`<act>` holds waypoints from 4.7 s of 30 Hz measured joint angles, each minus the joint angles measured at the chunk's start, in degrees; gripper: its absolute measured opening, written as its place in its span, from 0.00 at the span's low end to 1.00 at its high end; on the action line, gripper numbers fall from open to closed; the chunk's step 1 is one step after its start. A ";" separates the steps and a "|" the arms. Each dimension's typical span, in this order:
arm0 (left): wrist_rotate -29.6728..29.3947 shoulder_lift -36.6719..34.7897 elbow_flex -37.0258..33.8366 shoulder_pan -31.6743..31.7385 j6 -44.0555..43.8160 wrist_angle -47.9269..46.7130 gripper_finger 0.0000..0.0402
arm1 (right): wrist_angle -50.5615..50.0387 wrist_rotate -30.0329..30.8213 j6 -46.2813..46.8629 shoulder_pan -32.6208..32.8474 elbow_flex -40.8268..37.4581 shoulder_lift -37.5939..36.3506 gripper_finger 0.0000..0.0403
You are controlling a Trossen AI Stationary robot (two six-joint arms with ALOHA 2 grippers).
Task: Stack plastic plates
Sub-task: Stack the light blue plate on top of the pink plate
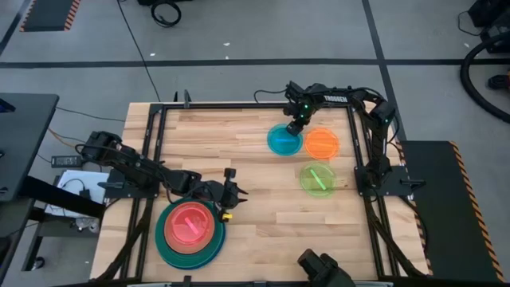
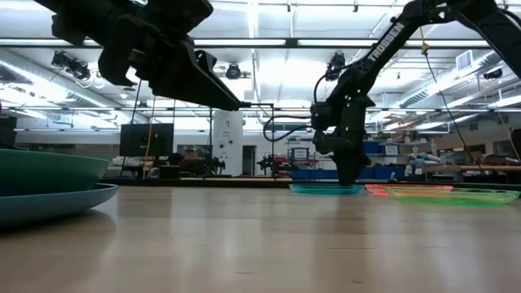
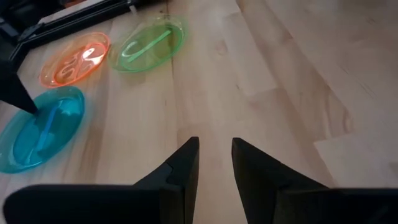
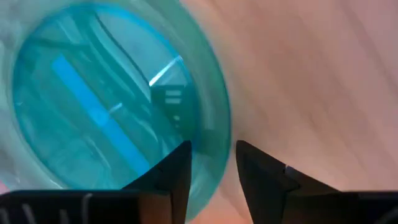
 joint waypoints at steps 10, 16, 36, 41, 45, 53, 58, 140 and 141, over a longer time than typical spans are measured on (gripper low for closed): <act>-0.04 0.07 0.03 0.75 -5.82 0.54 0.26 | -0.81 0.11 0.24 0.28 -0.02 0.12 0.16; -0.55 0.18 0.03 1.31 -1.76 -0.91 0.26 | -0.81 -3.66 1.70 0.28 -0.02 0.10 0.06; -8.63 8.84 13.82 0.47 15.90 -16.17 0.51 | -16.47 -10.67 4.46 9.89 13.69 -0.14 0.03; -14.14 10.71 15.42 -0.07 21.05 -16.31 0.51 | -19.75 -11.58 5.61 13.05 16.71 -0.16 0.03; -14.89 10.78 15.96 0.59 21.19 -16.27 0.51 | -19.78 -13.29 6.59 15.88 17.59 -0.17 0.03; -17.89 11.43 15.89 0.67 27.96 -18.28 0.51 | -19.29 -20.34 7.38 20.69 17.64 -0.16 0.03; -19.10 11.70 15.89 0.20 34.96 -18.01 0.51 | -18.53 -23.31 7.57 23.51 17.64 -0.16 0.03; -59.51 10.78 15.85 -29.86 50.09 -16.84 0.09 | -38.85 -2.38 10.57 17.92 36.79 -20.85 0.50; -59.90 10.78 15.85 -30.35 48.17 -16.83 0.09 | -38.62 -2.18 10.35 17.97 36.79 -20.74 0.50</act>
